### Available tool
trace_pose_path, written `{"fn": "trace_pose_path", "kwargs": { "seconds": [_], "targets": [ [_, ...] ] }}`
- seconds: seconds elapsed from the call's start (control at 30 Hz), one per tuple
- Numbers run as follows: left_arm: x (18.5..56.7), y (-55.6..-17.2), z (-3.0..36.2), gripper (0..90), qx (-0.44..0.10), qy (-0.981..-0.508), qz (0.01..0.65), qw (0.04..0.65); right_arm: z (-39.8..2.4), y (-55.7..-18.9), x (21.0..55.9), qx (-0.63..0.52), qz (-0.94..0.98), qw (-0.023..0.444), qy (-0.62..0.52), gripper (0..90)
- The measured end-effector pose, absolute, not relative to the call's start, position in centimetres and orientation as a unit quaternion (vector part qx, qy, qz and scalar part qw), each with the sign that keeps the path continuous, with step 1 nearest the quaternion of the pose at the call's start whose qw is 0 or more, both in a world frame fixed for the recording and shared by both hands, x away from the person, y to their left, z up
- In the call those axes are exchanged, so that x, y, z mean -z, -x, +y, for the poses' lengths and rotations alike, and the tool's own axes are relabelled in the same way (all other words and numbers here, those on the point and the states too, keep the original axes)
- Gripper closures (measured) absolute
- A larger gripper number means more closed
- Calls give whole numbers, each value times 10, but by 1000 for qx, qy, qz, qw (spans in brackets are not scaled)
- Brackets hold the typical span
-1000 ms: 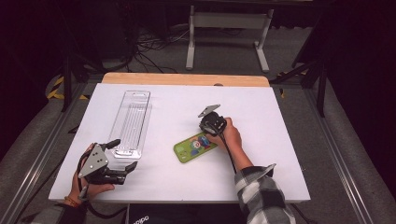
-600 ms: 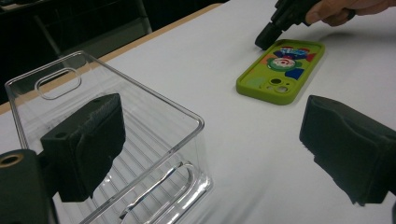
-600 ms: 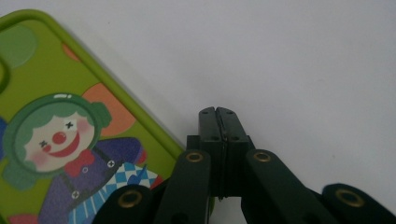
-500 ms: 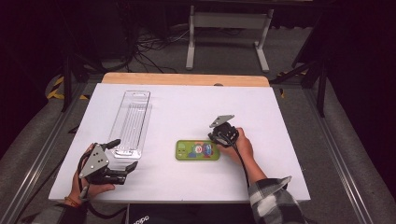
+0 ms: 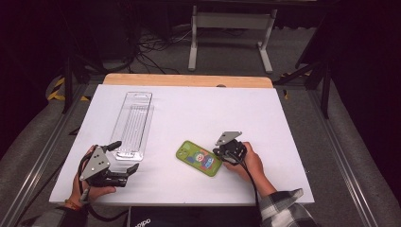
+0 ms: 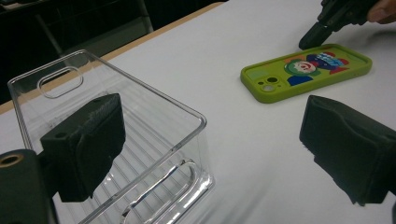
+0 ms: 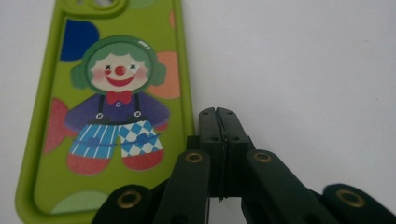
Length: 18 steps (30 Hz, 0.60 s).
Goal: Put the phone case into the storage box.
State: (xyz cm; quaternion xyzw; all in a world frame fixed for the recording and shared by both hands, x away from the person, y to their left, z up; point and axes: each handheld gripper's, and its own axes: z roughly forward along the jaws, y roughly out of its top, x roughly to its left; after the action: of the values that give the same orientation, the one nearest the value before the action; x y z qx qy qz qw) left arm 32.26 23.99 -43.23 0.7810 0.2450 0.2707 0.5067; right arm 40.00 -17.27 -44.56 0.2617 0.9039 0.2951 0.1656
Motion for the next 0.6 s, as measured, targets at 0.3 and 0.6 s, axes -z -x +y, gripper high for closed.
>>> {"fn": "trace_pose_path", "kwargs": {
  "seconds": [0.3, 0.6],
  "targets": [
    [433, -322, 239, 78, -269, -783, 246, 504, -166, -383, 446, -298, 909, 159, -245, 900],
    [432, -322, 240, 78, -275, -783, 244, 502, -162, -378, 447, -303, 910, 159, -235, 867]
  ]
}}
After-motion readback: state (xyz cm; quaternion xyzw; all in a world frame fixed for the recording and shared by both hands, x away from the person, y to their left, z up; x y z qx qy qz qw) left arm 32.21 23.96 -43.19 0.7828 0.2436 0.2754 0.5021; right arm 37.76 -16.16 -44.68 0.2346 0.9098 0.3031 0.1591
